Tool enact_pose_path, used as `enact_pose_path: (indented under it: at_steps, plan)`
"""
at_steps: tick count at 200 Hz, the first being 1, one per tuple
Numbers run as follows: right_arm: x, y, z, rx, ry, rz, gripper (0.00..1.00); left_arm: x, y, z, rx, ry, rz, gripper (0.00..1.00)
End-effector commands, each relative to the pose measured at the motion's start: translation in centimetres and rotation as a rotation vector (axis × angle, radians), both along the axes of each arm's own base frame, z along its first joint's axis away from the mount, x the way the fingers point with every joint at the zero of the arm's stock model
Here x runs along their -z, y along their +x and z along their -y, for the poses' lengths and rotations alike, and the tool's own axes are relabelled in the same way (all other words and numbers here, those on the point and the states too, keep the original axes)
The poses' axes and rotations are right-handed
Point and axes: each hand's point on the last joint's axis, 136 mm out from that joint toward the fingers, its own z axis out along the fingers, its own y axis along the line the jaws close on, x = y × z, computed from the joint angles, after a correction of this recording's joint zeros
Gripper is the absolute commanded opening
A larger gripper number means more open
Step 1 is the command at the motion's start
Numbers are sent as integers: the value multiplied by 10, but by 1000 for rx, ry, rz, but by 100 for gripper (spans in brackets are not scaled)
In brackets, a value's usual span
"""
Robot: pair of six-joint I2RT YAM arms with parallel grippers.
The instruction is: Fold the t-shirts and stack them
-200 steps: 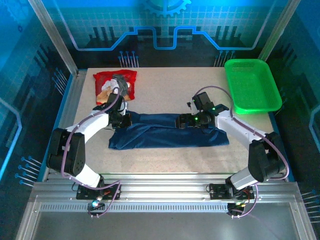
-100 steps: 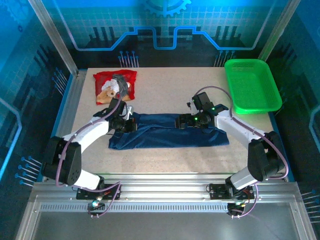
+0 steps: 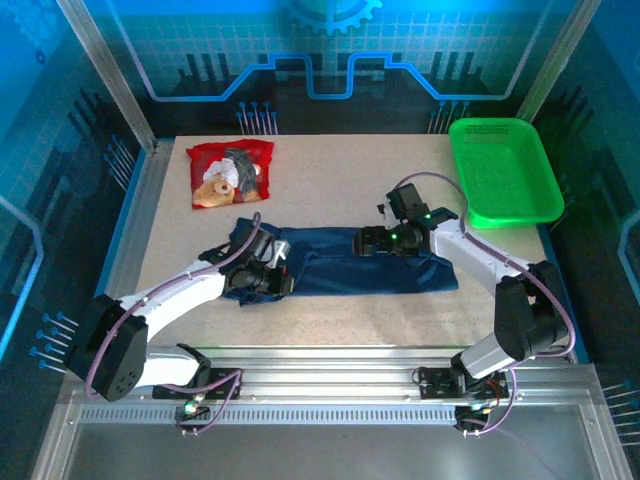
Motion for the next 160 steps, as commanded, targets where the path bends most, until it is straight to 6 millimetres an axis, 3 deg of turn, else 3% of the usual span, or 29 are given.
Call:
enact_pose_path:
  at_steps: [1,26,60,85,102,117,134,160]
  plan:
    - [6,-2,7,29,-20,-28,100,12,-15,7,12,-5,-57,0]
    - [9,-3,7,31,-21,-37,100,23,-20,6,10,12,-79,2]
    - [13,-3,8,34,-31,-56,100,2,-3,12,-28,-11,-28,47]
    - [21,-7,16,37,-92,-99,100,-34,15,20,-54,-77,43,62]
    - [28,-10,26,38,-158,-136,100,-42,27,7,-150,-73,52,68]
    - [34,-11,35,48,-218,-174,100,-26,34,-26,-308,7,-23,64]
    - [45,-13,48,71,-299,-230,98,-1,32,-67,-456,166,-133,46]
    - [60,-13,70,116,-440,-283,88,30,37,-102,-562,321,-237,33]
